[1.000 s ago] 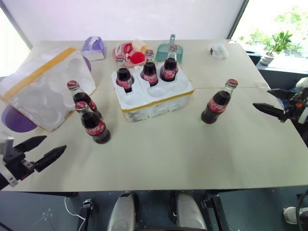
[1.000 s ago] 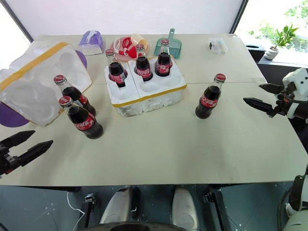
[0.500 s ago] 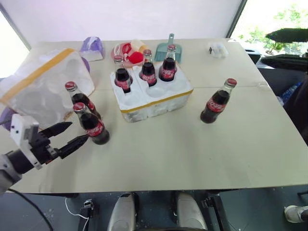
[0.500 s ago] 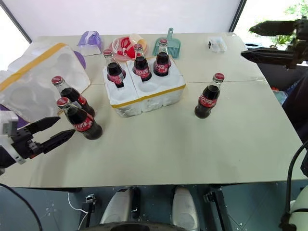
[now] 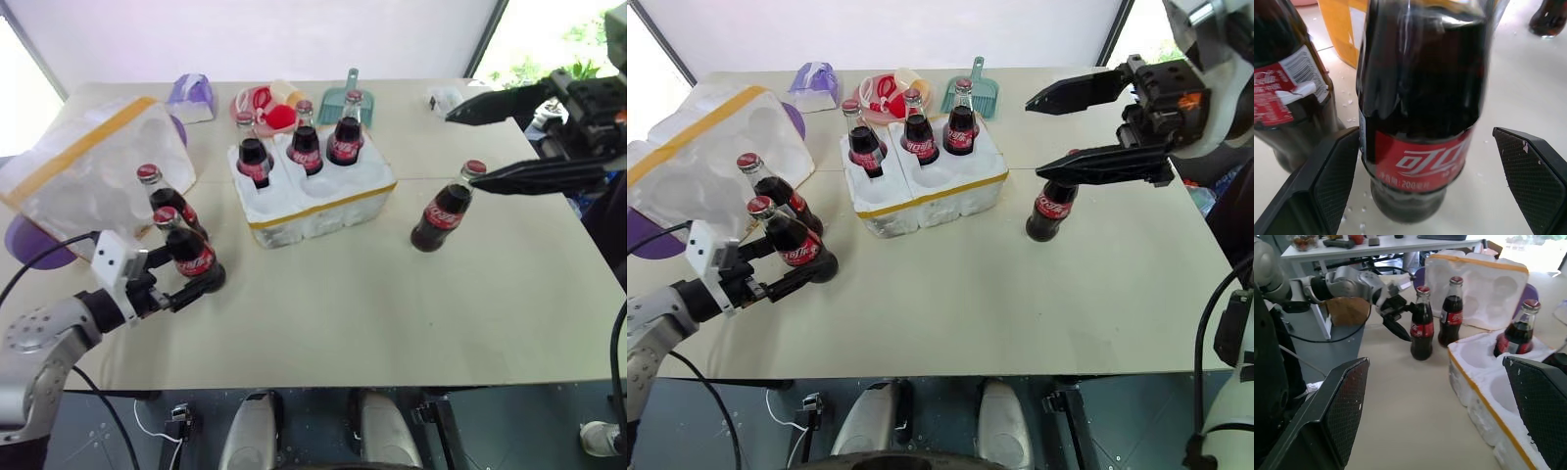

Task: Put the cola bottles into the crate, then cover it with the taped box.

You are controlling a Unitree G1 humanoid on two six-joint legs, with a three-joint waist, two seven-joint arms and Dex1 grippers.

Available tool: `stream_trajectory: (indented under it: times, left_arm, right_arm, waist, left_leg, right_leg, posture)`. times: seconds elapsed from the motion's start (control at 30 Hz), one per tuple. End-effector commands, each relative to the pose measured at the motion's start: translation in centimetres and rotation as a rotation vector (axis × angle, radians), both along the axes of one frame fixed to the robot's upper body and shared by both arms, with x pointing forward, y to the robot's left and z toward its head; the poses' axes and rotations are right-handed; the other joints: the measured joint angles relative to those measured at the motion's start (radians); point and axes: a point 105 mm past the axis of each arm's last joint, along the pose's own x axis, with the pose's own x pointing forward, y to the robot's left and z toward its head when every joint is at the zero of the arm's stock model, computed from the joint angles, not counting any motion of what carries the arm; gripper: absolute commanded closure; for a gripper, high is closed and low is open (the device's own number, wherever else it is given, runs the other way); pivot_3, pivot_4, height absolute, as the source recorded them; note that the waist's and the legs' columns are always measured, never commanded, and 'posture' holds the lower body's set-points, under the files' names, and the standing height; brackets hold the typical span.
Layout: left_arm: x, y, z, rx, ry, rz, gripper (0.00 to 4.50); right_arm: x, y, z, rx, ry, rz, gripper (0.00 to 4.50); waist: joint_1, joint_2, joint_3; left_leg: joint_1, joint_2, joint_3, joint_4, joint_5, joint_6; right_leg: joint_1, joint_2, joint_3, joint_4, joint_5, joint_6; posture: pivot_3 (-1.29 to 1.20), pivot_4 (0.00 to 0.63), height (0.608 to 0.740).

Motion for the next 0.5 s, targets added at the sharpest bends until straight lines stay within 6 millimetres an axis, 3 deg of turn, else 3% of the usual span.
stream_trajectory:
  times: [0.03, 0.17, 0.27, 0.33, 0.5]
  left_arm:
    - [0.8, 0.2, 0.6, 0.012, -0.061, 0.031, 0.03]
    - [1.2, 0.5, 0.6, -0.002, -0.085, 0.06, 0.03]
    - [1.1, 0.4, 0.9, -0.037, -0.096, 0.056, 0.9]
    - [0.5, 0.0, 1.1, -0.048, -0.078, 0.023, 1.78]
    - [-2.5, -2.8, 2.4, -0.059, 0.009, -0.193, 1.76]
  right_arm:
    - [-0.9, 0.4, 0.8, 0.02, -0.044, 0.029, 0.0]
    - [-0.9, 0.6, 0.8, 0.028, -0.046, 0.028, 0.0]
    - [-0.7, 0.6, 0.5, 0.023, -0.047, 0.021, 0.0]
    - [-0.7, 0.6, 0.4, 0.021, -0.047, 0.016, 0.0]
    - [-0.5, 0.6, 0.0, 0.016, -0.051, 0.008, 0.0]
  waist:
    - [-0.001, 0.0, 0.0]
    - [-0.001, 0.0, 0.0]
    - [-0.001, 0.0, 0.0]
    - [-0.001, 0.0, 0.0]
    - [-0.003, -0.001, 0.0]
  left_leg:
    - [0.0, 0.0, 0.0, 0.0, 0.0, 0.0]
    - [0.0, 0.0, 0.0, 0.0, 0.0, 0.0]
    - [0.0, 0.0, 0.0, 0.0, 0.0, 0.0]
    - [0.0, 0.0, 0.0, 0.0, 0.0, 0.0]
    - [-0.001, 0.0, 0.0, 0.0, 0.0, 0.001]
  right_leg:
    - [0.0, 0.0, 0.0, 0.0, 0.0, 0.0]
    - [0.0, 0.0, 0.0, 0.0, 0.0, 0.0]
    - [0.0, 0.0, 0.0, 0.0, 0.0, 0.0]
    - [0.0, 0.0, 0.0, 0.0, 0.0, 0.0]
    - [-0.001, 0.0, 0.0, 0.0, 0.0, 0.0]
  posture:
    - [0.0, 0.15, 0.736]
    - [0.0, 0.15, 0.736]
    - [0.0, 0.15, 0.736]
    - [0.0, 0.15, 0.736]
    - [0.0, 0.15, 0.736]
